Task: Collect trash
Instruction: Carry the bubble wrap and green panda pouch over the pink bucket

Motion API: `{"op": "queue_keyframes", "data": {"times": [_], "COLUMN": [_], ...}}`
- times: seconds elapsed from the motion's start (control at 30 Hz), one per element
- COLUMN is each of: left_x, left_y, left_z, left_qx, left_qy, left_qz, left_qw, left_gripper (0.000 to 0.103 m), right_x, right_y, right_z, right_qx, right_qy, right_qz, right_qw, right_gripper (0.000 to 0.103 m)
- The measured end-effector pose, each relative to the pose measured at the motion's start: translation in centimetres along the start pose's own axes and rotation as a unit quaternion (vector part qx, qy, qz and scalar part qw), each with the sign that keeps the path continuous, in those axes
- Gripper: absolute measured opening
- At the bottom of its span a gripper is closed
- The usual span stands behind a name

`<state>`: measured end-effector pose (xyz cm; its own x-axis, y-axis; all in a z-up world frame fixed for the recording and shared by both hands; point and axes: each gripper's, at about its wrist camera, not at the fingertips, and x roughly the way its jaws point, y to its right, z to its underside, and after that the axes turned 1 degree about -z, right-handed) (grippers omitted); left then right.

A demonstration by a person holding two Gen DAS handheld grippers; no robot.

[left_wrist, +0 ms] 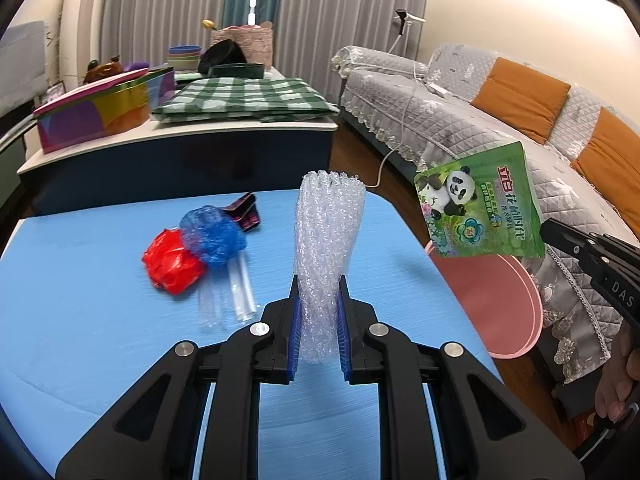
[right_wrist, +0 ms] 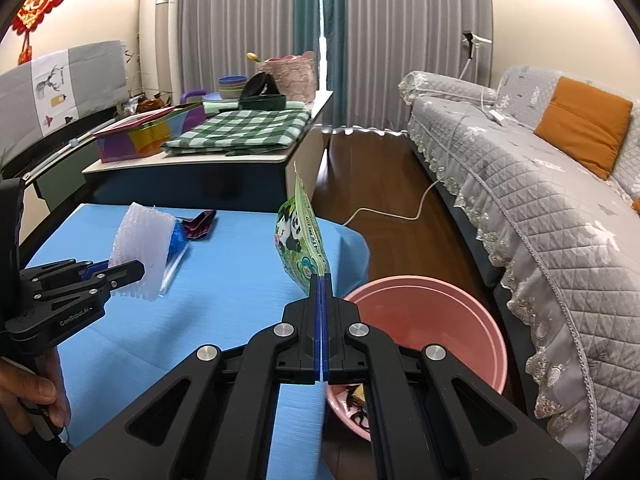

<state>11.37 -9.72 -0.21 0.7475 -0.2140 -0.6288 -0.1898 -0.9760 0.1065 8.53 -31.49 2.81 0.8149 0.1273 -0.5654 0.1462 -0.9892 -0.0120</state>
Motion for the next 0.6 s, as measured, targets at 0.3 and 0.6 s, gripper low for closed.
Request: {"op": "queue_keyframes", "data": {"times": [0.3, 0.6], "left_x": [0.2, 1.1], "left_y": [2.8, 7.3], "left_z": [-0.5, -1.3], "left_qx": [0.019, 0.031], "left_qy": [0.003, 0.001], "left_qz": [0.020, 0.054], "left_qw": [0.9996, 0.9980], "left_gripper": [0.015, 0.015], "right_x": [-1.5, -3.4], "right_y": [3.4, 6.8], "right_z": [0.0, 0.2], "right_qx": [0.019, 0.032], "right_qy": [0.014, 0.025], "right_qz": [0.032, 0.065], "right_qw": [0.999, 0.997], "right_gripper": [0.000, 0.000]}}
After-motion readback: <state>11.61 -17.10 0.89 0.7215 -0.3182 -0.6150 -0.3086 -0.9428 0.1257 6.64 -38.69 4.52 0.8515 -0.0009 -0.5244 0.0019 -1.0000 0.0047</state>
